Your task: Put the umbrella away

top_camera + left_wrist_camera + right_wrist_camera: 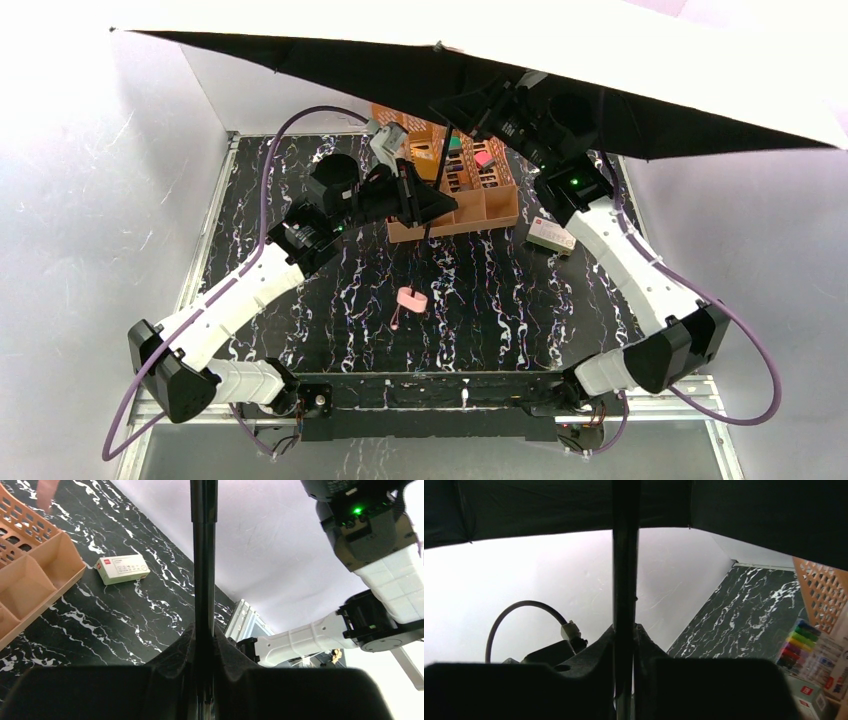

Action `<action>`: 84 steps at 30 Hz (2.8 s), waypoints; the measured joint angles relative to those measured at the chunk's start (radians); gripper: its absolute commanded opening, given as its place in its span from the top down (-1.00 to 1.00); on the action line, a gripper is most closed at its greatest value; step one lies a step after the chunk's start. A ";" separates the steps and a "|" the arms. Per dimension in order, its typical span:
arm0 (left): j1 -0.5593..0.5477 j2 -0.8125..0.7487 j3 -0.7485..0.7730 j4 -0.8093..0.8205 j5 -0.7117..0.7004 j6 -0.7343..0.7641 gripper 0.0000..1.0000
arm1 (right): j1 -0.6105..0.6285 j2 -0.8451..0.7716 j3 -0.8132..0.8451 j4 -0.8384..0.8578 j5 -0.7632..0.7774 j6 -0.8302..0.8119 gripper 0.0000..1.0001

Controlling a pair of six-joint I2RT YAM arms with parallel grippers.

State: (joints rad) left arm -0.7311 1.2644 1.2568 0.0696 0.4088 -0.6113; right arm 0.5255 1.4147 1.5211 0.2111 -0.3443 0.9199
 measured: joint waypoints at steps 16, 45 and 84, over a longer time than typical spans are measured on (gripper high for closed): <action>-0.010 -0.001 -0.019 -0.056 -0.078 0.019 0.95 | -0.002 -0.196 -0.374 0.133 0.189 -0.044 -0.28; -0.026 -0.021 0.050 -0.143 -0.148 0.110 -0.45 | 0.017 -0.083 0.151 -0.443 0.327 -0.215 1.00; -0.115 0.323 0.300 -0.055 -0.409 0.361 0.73 | 0.094 0.241 0.602 -0.933 0.756 -0.474 1.00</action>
State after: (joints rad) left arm -0.8463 1.5871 1.5570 0.0147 -0.0006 -0.2504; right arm 0.6193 1.6554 2.1231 -0.7223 0.4118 0.4458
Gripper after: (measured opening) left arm 0.231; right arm 0.157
